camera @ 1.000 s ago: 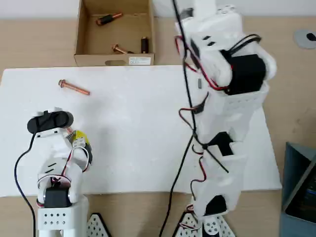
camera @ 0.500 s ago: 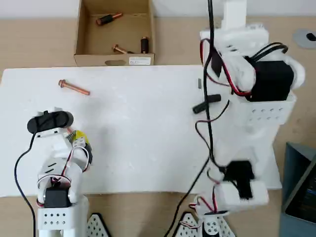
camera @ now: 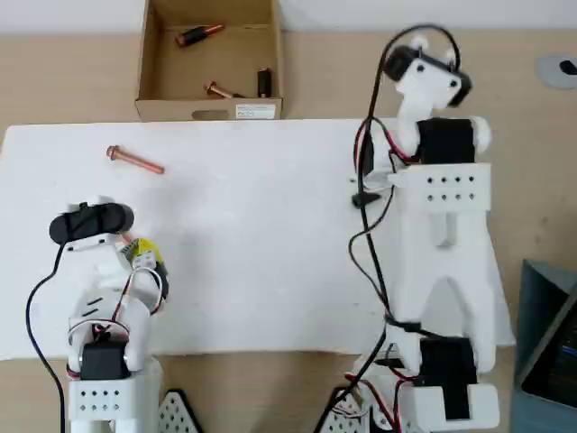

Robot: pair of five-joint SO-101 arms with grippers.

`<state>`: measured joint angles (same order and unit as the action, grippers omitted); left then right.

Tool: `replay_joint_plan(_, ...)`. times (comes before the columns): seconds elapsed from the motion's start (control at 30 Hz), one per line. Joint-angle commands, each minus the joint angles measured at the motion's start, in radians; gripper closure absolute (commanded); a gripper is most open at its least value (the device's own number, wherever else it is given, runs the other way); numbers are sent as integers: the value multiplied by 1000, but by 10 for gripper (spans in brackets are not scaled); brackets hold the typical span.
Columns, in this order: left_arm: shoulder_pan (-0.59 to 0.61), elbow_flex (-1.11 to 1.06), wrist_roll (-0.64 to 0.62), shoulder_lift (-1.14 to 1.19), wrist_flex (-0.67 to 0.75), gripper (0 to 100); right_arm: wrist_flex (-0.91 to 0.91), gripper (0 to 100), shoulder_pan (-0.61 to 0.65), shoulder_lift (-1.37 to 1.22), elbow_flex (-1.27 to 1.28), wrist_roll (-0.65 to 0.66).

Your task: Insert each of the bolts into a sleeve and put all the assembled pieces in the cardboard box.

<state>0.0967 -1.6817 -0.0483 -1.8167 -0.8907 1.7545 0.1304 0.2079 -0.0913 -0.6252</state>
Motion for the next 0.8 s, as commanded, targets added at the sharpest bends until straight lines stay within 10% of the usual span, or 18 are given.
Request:
replay_joint_plan(0.0, 6, -11, 2, -5, -2, 998, -74, 986, -10, 41, 102, -54)
replay_joint_plan(0.77, 8, -11, 0, -5, -2, 998, -256, 824, -8, -364, 15, -144)
